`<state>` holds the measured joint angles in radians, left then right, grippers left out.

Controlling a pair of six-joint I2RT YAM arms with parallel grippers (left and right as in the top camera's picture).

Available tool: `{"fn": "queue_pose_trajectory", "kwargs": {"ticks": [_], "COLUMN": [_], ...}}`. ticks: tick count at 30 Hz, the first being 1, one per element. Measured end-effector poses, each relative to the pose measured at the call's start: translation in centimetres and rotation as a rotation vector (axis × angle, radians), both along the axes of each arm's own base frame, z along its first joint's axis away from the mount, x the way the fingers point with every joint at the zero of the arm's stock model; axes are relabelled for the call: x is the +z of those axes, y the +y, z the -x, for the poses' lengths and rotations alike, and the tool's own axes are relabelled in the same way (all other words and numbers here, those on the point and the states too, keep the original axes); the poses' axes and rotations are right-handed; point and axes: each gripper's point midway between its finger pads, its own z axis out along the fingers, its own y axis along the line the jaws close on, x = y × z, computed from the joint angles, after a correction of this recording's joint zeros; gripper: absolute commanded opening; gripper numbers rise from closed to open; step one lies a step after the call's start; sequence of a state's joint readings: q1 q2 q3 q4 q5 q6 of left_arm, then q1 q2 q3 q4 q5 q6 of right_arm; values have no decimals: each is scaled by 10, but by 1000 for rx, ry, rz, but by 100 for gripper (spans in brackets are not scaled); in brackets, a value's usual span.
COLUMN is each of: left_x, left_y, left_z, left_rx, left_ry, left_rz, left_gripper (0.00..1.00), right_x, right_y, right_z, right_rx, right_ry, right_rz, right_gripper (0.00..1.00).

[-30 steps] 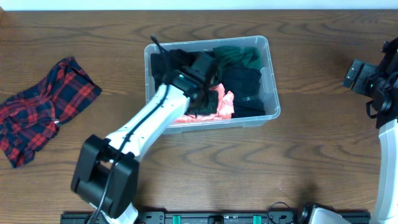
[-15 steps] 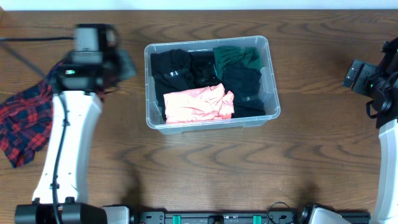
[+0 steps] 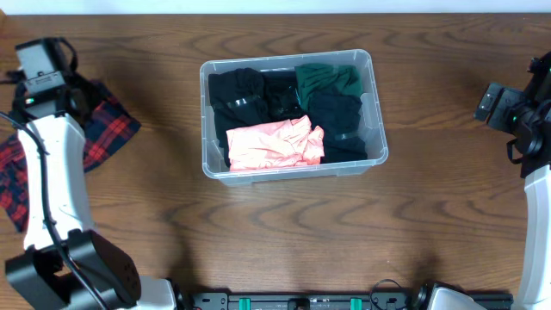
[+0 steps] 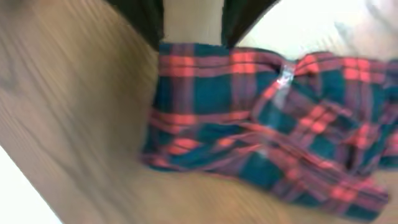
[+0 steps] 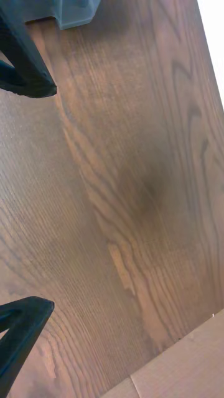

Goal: Pack container
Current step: 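Move the left gripper to the plaid shirt and grasp it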

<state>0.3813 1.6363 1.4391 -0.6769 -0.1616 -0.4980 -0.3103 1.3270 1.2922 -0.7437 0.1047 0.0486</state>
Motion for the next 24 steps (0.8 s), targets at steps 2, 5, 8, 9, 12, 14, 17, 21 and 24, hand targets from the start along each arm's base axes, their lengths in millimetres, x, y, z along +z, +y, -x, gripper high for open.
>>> {"fn": "queue_pose_trajectory", "kwargs": {"ticks": [2, 5, 8, 9, 12, 14, 17, 21, 24], "left_x": [-8, -22, -43, -50, -74, -87, -101, -111, -116], "left_y": [13, 31, 44, 47, 50, 49, 47, 44, 47], "left_z": [7, 19, 37, 43, 61, 70, 74, 78, 74], "left_rx": [75, 208, 380, 436, 607, 706, 831, 967, 1023], "left_ry": [2, 2, 16, 23, 53, 67, 55, 15, -42], "left_rz": [24, 75, 149, 174, 250, 290, 332, 370, 384], "left_gripper": [87, 97, 98, 98, 98, 98, 98, 98, 98], "right_x": [0, 0, 0, 0, 0, 0, 0, 0, 0], "right_y": [0, 0, 0, 0, 0, 0, 0, 0, 0], "right_z": [0, 0, 0, 0, 0, 0, 0, 0, 0], "right_rx": [0, 0, 0, 0, 0, 0, 0, 0, 0], "right_ry": [0, 0, 0, 0, 0, 0, 0, 0, 0], "right_rz": [0, 0, 0, 0, 0, 0, 0, 0, 0], "right_gripper": [99, 99, 99, 99, 99, 99, 99, 99, 99]}}
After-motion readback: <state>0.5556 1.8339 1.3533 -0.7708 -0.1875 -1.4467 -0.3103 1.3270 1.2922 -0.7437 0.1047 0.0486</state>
